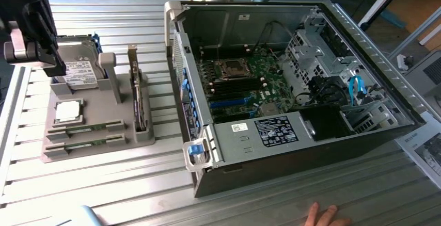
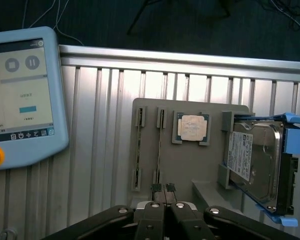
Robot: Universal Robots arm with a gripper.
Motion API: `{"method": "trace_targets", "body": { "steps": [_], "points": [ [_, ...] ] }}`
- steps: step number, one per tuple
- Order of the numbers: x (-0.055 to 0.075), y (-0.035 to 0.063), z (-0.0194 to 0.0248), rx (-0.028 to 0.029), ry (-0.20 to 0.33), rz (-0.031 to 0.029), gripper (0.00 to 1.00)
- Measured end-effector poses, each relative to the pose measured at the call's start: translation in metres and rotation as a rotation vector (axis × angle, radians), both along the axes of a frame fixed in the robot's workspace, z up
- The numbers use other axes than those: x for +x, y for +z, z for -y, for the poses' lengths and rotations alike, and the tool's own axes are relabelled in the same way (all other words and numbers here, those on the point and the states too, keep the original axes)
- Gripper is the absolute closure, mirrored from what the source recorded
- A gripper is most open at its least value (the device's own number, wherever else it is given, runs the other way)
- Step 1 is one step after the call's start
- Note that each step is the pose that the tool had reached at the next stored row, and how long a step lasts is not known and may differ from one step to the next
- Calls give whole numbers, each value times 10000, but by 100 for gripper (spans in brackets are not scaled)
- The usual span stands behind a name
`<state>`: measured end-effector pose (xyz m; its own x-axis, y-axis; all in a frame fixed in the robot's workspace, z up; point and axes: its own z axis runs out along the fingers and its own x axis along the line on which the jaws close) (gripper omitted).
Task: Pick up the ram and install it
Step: 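Pick up the ram and move it above insertion slot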
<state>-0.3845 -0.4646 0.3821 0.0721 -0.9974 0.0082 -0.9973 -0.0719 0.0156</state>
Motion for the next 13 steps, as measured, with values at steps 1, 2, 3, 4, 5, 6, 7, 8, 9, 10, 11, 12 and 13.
{"method": "trace_targets", "body": {
  "steps": [1,2,3,4,5,6,7,8,9,10,11,12,13],
  "points": [
    [0,-5,6,0,-26,0,89],
    [0,-10,13,0,-63,-1,89],
    [0,-16,18,0,-101,0,89],
    [0,-20,24,0,-137,0,89],
    [0,-24,28,0,-166,-1,89],
    [0,-28,33,0,-205,0,89],
    [0,-30,38,0,-229,-1,89],
    [0,-34,41,0,-260,0,89],
    [0,-35,42,-1,-268,-2,89],
    [0,-37,44,0,-274,-1,89],
    [0,-37,44,-1,-274,-2,89],
    [0,-38,44,-1,-275,-2,89],
    [0,-38,44,-1,-275,-2,89]
  ]
}}
